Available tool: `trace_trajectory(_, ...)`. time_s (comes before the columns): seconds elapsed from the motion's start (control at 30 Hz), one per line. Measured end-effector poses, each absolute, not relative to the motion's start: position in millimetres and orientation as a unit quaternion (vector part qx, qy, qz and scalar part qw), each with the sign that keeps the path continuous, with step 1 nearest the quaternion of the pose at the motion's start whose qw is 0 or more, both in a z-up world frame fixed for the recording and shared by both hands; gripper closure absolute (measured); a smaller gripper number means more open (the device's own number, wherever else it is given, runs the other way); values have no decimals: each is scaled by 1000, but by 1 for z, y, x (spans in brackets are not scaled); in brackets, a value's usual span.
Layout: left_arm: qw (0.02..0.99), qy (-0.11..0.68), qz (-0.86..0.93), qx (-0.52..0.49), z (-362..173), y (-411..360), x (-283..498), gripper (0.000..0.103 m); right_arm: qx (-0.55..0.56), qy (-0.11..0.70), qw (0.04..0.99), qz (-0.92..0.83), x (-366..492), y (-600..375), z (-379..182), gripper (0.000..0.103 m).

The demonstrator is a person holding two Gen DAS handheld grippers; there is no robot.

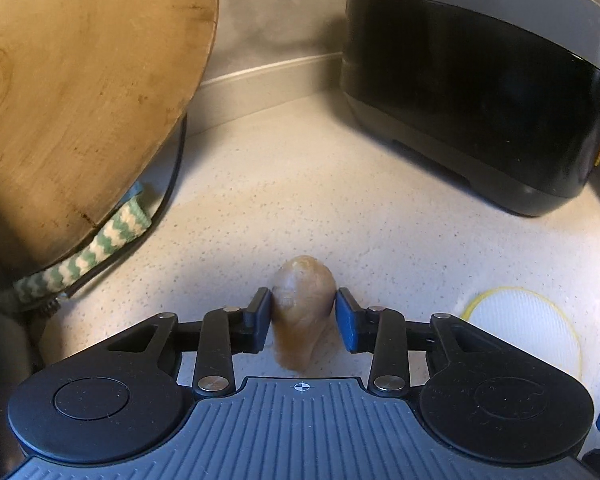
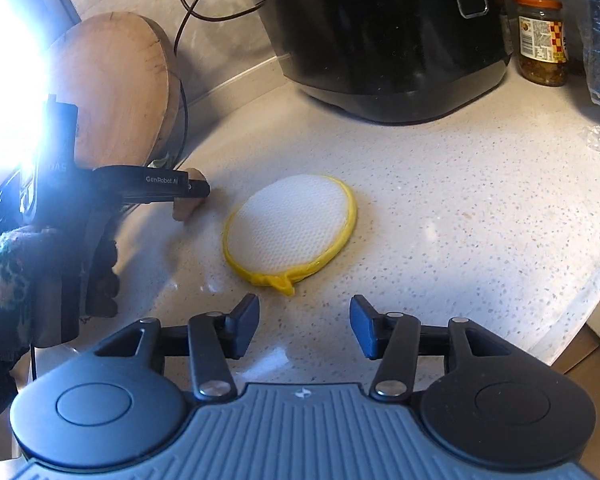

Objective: Collect trash
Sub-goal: 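Grasp the ginger root with the left tool while the right tool approaches the sponge pad, then grasp the yellow-rimmed white sponge pad with the right tool while the left tool holds the ginger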

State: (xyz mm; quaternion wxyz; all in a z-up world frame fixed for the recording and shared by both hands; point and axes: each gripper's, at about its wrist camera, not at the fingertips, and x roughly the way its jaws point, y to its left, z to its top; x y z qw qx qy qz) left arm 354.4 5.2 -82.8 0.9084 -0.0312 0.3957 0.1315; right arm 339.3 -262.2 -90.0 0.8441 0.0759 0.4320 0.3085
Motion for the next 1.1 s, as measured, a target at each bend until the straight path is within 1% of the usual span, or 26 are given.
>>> trace_trajectory(0.13,907,405,115,-14,-79,0,341,63,64,427,847,311,327,-253,-84,52)
trace_trajectory(0.23,908,408,94,-13,-74,-3,323,64,56,424,851,306,319,-245,-80,47)
trace_trajectory(0.33,906,417,74,-25,-71,-1,307,64,38,414,859,299,314,-235,-76,41)
trace_trajectory(0.4,907,415,62,-35,-66,0,289,64,16,396,870,294,312,-227,-71,30)
trace_trajectory(0.47,911,408,47,-44,-59,1,266,64,-6,378,880,287,317,-218,-66,24)
trace_trajectory(0.67,914,394,33,-87,-50,12,193,64,27,392,881,264,376,-202,-64,23)
trace_trajectory(0.83,911,398,30,-106,-52,13,166,64,5,400,885,238,407,-188,-81,24)
trace_trajectory(0.97,909,402,34,-109,-54,14,162,64,49,426,863,269,408,-183,-87,24)
trace_trajectory(1.03,908,402,38,-111,-52,14,163,64,68,442,831,331,395,-176,-84,25)
trace_trajectory(1.1,908,402,33,-113,-52,14,167,64,59,425,814,391,374,-169,-74,25)
